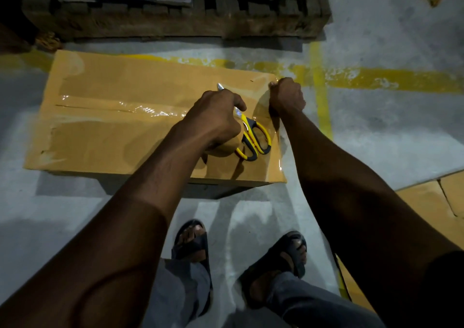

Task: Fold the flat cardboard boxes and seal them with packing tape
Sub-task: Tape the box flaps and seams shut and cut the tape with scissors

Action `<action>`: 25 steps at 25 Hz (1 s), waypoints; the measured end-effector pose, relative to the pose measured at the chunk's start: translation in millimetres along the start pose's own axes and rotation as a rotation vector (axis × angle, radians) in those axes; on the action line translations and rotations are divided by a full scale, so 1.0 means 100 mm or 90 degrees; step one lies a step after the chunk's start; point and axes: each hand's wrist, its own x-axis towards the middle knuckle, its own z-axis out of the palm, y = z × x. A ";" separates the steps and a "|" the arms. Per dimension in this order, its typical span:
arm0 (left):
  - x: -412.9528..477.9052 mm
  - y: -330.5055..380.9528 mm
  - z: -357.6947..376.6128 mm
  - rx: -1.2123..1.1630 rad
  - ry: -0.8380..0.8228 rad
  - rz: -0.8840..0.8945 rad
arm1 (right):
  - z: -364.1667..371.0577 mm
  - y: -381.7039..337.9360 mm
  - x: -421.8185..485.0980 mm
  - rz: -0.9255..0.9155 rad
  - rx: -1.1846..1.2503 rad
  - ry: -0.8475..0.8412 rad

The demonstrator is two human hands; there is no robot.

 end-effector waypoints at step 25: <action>-0.07 0.00 0.06 0.027 -0.032 0.018 | 0.04 1.36 -1.95 -0.210 -0.063 -0.024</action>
